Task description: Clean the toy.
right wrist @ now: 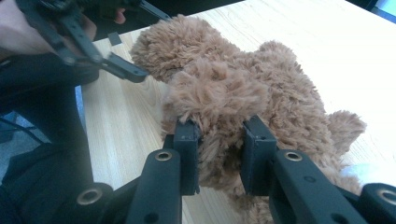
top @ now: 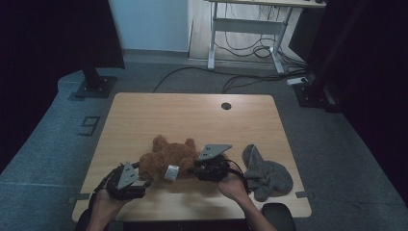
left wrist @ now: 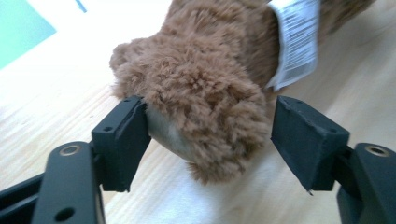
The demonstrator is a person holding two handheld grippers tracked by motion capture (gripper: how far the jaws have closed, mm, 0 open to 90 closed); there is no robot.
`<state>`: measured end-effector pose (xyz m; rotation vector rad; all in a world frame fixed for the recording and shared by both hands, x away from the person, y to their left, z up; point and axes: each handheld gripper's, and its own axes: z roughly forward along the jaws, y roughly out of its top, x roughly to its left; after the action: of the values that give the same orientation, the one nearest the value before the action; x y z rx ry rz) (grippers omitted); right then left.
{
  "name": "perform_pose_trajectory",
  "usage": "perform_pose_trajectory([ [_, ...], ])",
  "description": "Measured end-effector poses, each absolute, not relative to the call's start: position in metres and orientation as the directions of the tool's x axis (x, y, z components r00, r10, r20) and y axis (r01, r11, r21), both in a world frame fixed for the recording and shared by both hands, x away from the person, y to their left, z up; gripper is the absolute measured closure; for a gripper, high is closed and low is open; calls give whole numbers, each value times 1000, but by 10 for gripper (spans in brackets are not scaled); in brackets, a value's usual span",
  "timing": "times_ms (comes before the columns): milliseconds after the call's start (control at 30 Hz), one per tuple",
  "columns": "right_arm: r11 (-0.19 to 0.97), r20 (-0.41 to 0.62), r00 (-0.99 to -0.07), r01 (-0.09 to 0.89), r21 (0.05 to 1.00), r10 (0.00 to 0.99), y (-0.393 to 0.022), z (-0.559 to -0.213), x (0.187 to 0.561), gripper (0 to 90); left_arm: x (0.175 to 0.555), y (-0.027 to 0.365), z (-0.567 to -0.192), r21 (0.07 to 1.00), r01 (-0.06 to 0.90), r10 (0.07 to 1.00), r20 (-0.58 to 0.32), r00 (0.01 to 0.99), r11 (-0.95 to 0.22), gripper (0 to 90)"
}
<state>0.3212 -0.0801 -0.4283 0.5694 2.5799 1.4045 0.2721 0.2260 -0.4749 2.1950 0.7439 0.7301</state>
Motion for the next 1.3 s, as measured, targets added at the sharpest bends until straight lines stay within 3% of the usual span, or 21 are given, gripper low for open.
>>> perform_pose_trajectory([
  [233,478,55,-915,260,839,401,-82,-423,325,722,281,223,-470,728,283,670,314,673,-625,610],
  [333,482,41,-912,253,839,408,-82,-421,326,725,282,224,-461,748,271,670,298,679,-607,674],
  [700,458,5,-906,218,862,423,-97,-388,328,734,279,224,-414,789,211,646,284,708,-578,696],
  [967,417,47,-897,249,874,439,-115,-362,331,734,277,218,-387,790,205,613,253,749,-577,691],
  [1300,480,53,-869,322,816,492,-117,-393,349,725,301,205,-410,765,263,600,194,776,-588,689],
])
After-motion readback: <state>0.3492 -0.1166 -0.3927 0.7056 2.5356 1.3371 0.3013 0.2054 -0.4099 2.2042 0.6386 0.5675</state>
